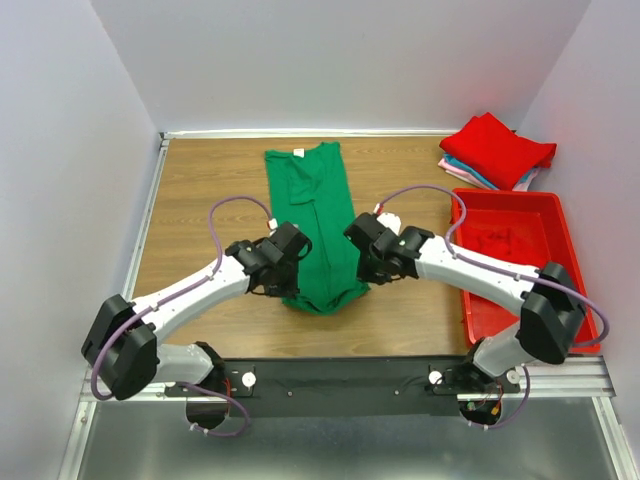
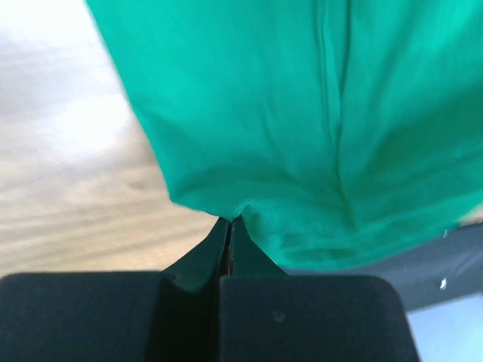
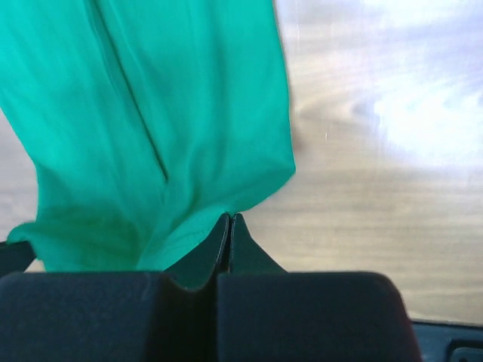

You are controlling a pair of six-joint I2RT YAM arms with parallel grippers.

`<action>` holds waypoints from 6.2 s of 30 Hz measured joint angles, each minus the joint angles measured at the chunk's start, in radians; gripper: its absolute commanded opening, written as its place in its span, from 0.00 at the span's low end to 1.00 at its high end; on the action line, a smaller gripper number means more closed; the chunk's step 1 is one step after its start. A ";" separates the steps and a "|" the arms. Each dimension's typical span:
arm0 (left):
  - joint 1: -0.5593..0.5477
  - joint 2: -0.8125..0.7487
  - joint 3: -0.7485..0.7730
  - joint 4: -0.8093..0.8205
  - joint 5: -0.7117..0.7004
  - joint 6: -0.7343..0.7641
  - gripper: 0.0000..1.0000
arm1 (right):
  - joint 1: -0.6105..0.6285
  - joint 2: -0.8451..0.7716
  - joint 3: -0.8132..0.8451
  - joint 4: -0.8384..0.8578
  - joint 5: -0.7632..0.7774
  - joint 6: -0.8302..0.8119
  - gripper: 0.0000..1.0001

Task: Fold and stack the t-shirts
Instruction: Fold the tshirt

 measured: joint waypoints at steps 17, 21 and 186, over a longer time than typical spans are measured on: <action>0.311 0.282 0.235 0.085 -0.039 0.303 0.00 | -0.219 0.392 0.408 -0.007 0.052 -0.183 0.01; 0.381 0.373 0.336 0.093 -0.038 0.361 0.00 | -0.262 0.487 0.535 -0.006 0.050 -0.224 0.01; 0.506 0.291 0.046 0.301 0.243 0.415 0.60 | -0.356 0.470 0.238 0.190 -0.334 -0.311 0.22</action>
